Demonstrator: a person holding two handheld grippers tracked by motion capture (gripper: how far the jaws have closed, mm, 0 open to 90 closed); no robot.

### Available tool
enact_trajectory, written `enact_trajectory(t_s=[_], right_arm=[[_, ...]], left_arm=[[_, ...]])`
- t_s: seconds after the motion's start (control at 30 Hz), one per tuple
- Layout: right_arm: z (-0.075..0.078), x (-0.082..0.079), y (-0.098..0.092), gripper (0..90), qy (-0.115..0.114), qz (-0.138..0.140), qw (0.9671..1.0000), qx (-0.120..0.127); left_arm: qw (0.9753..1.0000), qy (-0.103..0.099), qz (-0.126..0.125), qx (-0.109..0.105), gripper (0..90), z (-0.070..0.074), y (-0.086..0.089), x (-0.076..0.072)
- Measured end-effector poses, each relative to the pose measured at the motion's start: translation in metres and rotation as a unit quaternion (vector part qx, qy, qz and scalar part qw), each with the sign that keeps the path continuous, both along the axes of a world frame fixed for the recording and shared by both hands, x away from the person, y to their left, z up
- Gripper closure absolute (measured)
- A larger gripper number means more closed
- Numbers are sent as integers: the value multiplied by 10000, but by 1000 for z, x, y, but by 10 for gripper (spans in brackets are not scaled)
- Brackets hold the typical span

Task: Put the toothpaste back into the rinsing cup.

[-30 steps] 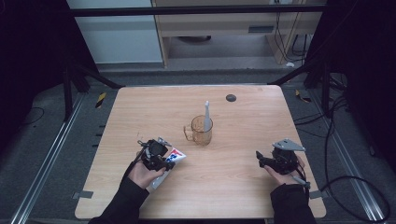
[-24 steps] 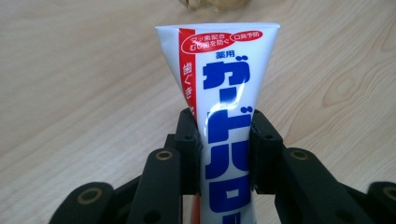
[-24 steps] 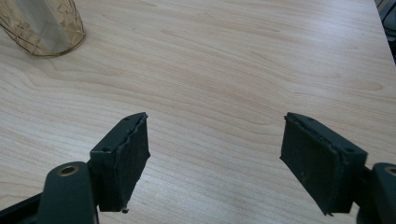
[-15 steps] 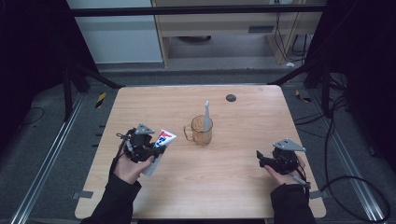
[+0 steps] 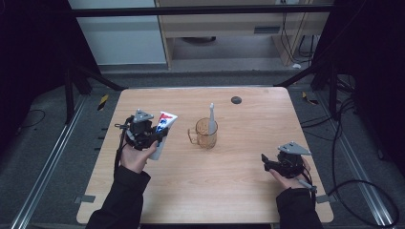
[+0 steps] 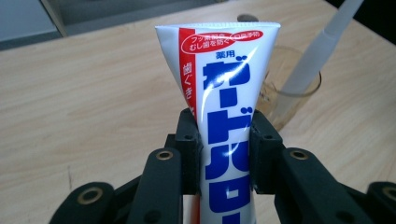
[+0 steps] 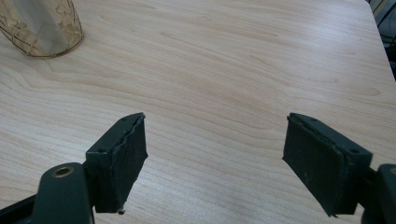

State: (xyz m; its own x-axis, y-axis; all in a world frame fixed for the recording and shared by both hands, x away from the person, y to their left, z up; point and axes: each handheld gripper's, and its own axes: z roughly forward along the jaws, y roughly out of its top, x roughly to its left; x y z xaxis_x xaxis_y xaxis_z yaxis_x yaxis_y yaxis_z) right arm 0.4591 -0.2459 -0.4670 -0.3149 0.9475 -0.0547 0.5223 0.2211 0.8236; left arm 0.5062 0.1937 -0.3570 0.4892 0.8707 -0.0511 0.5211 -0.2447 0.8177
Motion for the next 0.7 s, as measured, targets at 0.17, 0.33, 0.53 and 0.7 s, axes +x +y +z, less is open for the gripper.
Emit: enact_trajectory(t_s=[0.17, 0.33, 0.53, 0.7], right_arm=[[0, 0, 0, 210, 1, -5, 10000, 28], [-1, 1, 0, 207, -18, -17, 10000, 28], [-3, 1, 0, 186, -7, -41, 10000, 15], [-3, 1, -1, 177, 1, -70, 10000, 45]], left_arm=[[9994, -272, 138, -193, 694, 2, -11, 12], [9981, -500, 224, -279, 694, 1, -20, 20], [9945, -788, 409, -552, 694, 4, -30, 35], [9933, -827, 408, -700, 694, 3, -38, 45]])
